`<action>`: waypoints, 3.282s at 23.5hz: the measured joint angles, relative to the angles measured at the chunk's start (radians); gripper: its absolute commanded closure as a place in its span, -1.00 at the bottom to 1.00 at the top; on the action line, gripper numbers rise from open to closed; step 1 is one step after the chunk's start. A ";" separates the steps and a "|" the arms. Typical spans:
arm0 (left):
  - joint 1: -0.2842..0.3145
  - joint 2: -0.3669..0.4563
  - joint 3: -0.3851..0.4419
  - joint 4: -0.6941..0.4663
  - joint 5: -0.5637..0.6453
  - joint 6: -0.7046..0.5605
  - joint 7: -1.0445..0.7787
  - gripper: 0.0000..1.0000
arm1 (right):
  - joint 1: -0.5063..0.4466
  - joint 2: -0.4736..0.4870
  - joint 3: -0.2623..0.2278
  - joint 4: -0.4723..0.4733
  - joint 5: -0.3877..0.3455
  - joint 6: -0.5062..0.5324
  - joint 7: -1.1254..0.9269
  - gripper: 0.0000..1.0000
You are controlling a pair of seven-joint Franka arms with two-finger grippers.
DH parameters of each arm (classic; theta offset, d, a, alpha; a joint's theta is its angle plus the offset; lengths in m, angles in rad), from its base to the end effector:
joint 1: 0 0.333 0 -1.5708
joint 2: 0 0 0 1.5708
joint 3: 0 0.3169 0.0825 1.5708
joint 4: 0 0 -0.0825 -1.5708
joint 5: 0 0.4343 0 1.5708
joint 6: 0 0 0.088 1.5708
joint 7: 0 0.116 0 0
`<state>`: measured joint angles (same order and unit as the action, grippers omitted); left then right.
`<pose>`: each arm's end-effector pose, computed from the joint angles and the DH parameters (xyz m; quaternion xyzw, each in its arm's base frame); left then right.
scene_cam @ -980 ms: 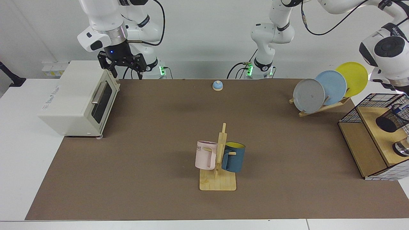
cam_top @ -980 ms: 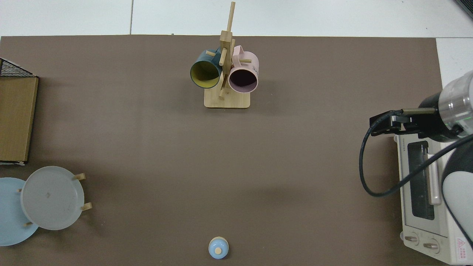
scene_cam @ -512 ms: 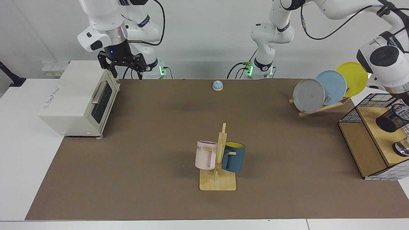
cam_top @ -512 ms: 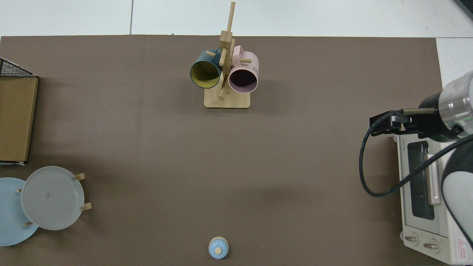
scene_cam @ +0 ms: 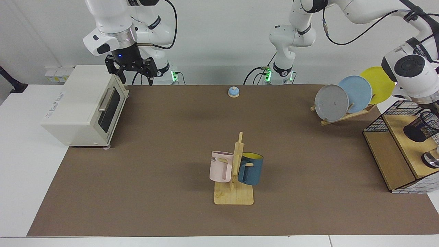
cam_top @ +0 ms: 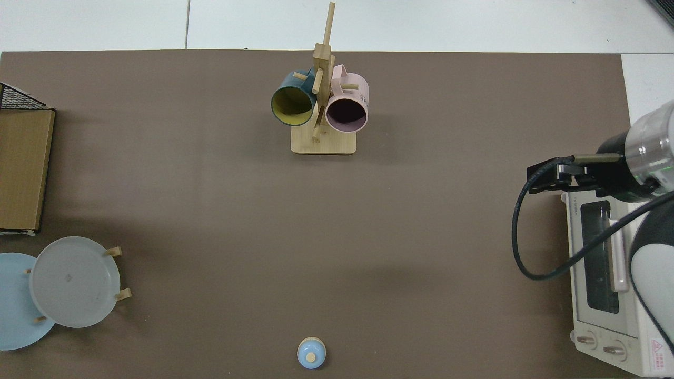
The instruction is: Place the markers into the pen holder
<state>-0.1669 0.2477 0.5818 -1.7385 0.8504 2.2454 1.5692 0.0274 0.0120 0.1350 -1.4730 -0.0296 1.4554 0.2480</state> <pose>0.6443 0.2818 0.4720 -0.6107 0.6622 0.2803 0.3315 0.5893 0.0923 0.6499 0.9988 -0.0443 -0.0116 0.0166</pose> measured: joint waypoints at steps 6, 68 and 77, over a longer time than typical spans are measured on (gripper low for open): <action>0.000 0.001 0.000 0.000 0.001 0.000 0.000 1.00 | 0.000 0.000 0.000 0.000 0.000 0.000 0.000 -1.00; -0.002 -0.186 -0.070 0.103 -0.120 -0.184 0.065 -0.80 | 0.000 0.000 0.000 0.000 0.000 0.000 0.000 -1.00; -0.001 -0.274 -0.184 0.138 -0.237 -0.407 -0.044 -0.98 | 0.000 0.000 0.000 0.000 0.000 0.000 0.000 -1.00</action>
<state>-0.1677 -0.0263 0.3974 -1.6002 0.6135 1.8388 1.5250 0.0274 0.0116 0.1350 -1.4731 -0.0296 1.4554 0.2480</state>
